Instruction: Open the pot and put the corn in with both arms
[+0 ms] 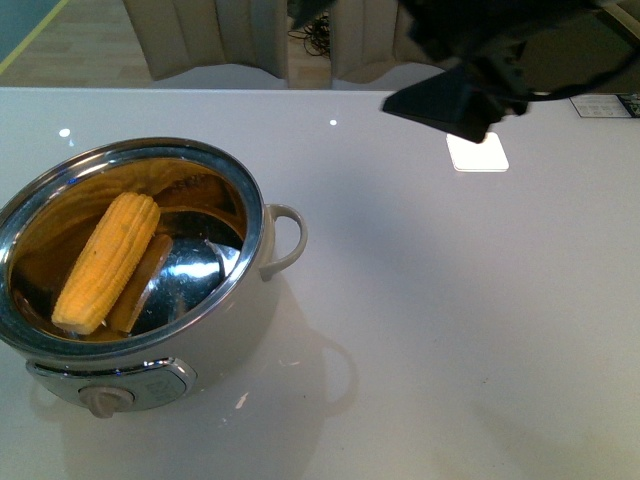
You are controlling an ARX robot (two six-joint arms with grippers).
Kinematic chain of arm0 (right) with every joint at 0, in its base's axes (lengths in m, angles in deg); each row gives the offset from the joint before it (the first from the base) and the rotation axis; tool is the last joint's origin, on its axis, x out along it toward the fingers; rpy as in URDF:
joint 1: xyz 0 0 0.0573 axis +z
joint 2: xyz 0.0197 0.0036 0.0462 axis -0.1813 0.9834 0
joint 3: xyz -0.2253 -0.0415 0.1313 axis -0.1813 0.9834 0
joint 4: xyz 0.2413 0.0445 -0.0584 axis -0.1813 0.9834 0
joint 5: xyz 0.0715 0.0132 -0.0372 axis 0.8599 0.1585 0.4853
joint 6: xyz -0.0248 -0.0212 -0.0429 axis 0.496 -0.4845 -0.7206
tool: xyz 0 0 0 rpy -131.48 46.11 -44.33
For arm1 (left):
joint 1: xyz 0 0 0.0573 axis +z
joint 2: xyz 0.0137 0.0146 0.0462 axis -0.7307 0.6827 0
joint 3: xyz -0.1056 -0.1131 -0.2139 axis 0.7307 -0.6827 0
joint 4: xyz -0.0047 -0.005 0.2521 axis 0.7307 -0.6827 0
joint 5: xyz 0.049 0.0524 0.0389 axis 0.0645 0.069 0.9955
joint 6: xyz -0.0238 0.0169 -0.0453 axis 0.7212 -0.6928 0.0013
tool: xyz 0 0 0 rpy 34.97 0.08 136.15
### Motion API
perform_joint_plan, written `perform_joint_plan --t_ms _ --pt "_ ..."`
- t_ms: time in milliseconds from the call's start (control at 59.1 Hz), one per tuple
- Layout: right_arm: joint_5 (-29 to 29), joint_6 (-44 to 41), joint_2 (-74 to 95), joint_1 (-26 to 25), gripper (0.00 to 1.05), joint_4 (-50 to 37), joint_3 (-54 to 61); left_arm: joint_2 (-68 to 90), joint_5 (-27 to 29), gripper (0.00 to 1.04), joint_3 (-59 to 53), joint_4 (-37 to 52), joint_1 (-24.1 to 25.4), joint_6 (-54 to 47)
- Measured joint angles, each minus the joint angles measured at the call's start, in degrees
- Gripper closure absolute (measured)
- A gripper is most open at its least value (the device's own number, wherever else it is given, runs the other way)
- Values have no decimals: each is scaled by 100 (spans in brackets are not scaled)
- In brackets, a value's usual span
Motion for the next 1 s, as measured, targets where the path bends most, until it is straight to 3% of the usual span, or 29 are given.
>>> perform_joint_plan --t_ms 186,373,728,948,965,999 --pt "-686 -1126 -1139 -704 9 9 1040 0 0 7 0 0 0 0" --pt "-855 -2124 -2468 -1027 9 39 2015 0 0 7 0 0 0 0" --pt "-1615 -2702 -4240 -970 9 380 3314 0 0 7 0 0 0 0" --pt "-1626 -2763 -4356 -918 9 400 3379 0 0 7 0 0 0 0" --pt "-1711 -2809 -4347 -907 9 339 3403 0 0 7 0 0 0 0" --pt "-2417 -3156 -4315 -835 17 -863 3812 0 0 7 0 0 0 0"
